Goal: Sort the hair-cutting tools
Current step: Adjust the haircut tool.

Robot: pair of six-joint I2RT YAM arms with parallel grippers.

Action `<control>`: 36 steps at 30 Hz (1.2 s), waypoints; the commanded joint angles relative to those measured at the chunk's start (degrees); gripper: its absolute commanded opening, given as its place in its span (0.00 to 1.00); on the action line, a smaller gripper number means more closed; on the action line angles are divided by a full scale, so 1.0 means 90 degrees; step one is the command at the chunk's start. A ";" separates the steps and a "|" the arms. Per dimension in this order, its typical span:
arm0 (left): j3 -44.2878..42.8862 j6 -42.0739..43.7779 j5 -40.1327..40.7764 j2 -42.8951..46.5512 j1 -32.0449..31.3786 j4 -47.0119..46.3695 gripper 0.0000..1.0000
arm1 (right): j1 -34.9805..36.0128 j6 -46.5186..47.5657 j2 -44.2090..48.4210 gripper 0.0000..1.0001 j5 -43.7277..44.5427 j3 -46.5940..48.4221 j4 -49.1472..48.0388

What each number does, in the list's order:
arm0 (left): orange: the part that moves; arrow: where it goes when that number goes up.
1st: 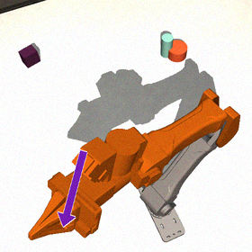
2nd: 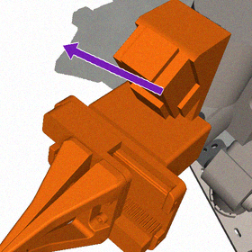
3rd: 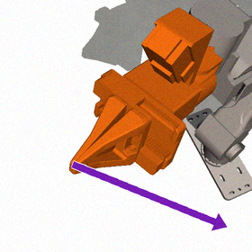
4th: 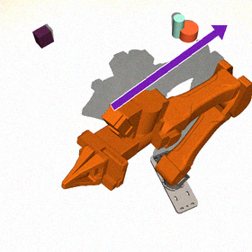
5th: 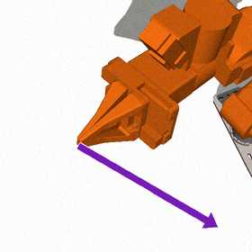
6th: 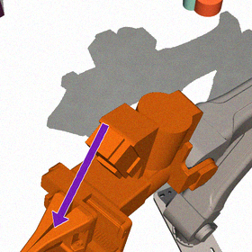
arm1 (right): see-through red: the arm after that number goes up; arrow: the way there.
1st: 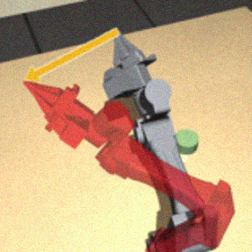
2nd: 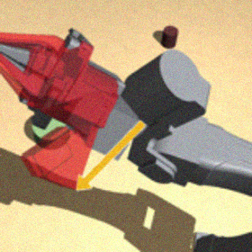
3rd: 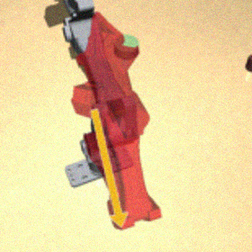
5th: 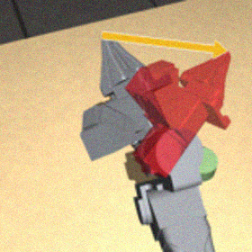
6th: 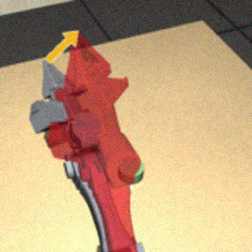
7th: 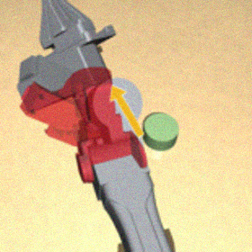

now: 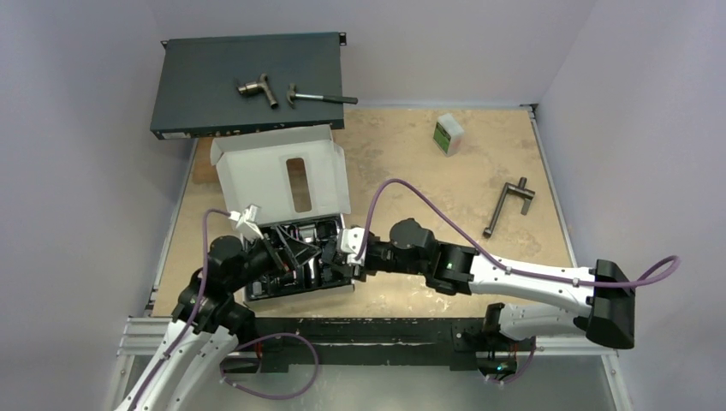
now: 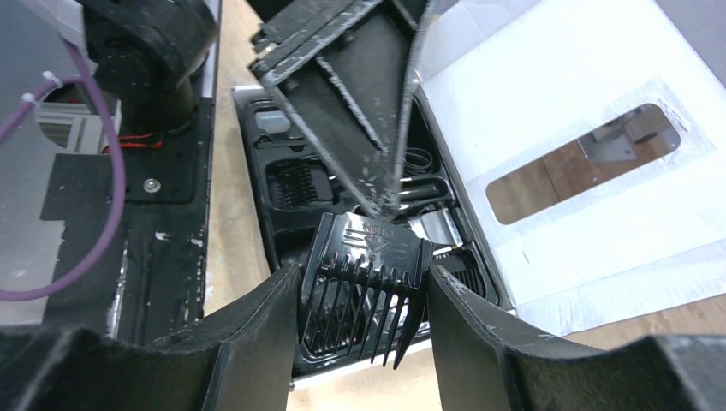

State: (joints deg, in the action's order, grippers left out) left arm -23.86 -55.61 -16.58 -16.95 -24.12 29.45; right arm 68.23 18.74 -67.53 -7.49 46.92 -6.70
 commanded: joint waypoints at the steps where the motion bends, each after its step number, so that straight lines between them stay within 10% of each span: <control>1: 0.0201 -0.0496 -0.1106 -0.0143 0.0024 -0.1865 0.86 | 0.0192 0.0135 0.0255 0.23 -0.0115 -0.0124 -0.0098; 18: 0.0701 -0.1130 -0.1762 -0.0196 0.0024 -0.3483 0.72 | 0.0242 0.0391 0.0515 0.19 0.0148 -0.0386 -0.0083; 36: 0.0368 -0.0611 -0.2655 -0.0948 0.0024 -0.3293 0.28 | 0.0240 0.0488 0.0404 0.17 0.0217 -0.0350 -0.0130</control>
State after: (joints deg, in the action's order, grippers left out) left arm -17.89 -63.90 -37.56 -24.73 -24.12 0.84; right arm 70.19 22.17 -64.40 -6.66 43.57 -6.39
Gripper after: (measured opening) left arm 0.333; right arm 0.468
